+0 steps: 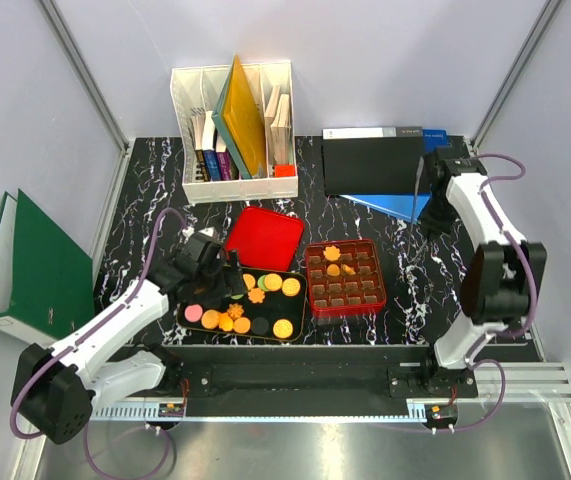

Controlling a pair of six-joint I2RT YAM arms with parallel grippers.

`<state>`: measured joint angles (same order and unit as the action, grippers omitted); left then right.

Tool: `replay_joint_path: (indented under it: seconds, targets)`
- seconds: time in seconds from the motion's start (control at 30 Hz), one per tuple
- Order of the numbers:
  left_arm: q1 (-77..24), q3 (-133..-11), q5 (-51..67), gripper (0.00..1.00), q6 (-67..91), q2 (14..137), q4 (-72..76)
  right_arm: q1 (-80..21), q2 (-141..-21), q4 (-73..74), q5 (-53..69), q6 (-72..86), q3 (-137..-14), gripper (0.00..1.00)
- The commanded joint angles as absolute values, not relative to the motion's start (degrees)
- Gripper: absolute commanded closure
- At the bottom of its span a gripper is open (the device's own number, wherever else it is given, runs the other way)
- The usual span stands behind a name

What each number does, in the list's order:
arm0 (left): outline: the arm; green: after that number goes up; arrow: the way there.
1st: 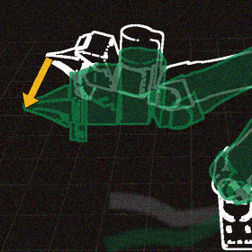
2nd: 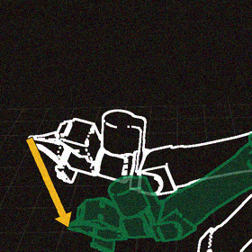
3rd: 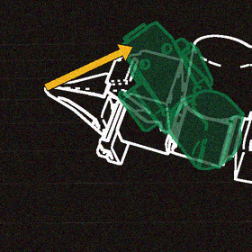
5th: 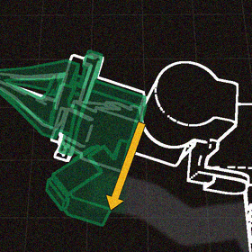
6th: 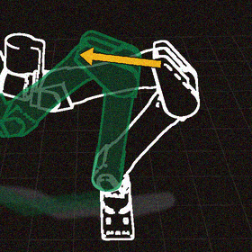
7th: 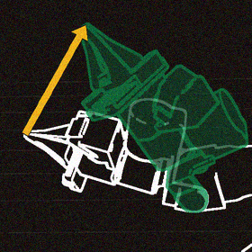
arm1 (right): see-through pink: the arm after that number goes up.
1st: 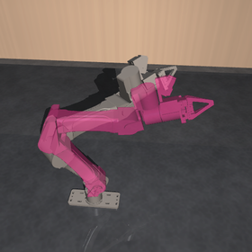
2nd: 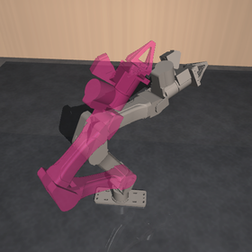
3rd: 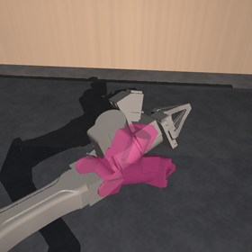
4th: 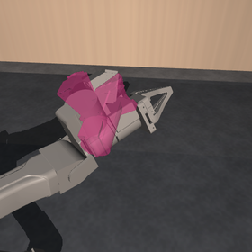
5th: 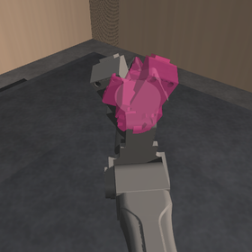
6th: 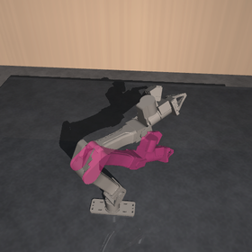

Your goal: Pack the cookies

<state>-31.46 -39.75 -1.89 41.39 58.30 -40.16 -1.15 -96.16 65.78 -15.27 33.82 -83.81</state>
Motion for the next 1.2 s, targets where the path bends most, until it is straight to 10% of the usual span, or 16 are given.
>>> replay_joint_path:
  seconds: [0.0,0.23,0.47,0.7,1.17]
  targets:
    - [-31.64,-42.27,-0.62,0.03,39.46,58.71,-38.58,2.89,-103.70,62.06,-15.82,31.56,-84.73,1.00]
    - [-31.73,-42.98,-1.05,0.03,38.06,58.10,-39.99,4.13,-109.68,57.22,-14.86,29.71,-81.65,0.98]
    - [-31.64,-43.59,-1.67,0.02,37.09,59.06,-40.08,4.48,-106.45,55.37,-14.59,31.11,-80.25,0.35]
    - [-31.73,-43.68,-1.85,0.02,37.18,60.56,-39.11,3.96,-100.02,50.38,-14.06,28.57,-78.76,0.11]
    - [-31.73,-42.89,-1.58,0.03,36.57,61.87,-39.20,2.20,-104.06,35.16,-13.36,27.69,-69.08,0.00]
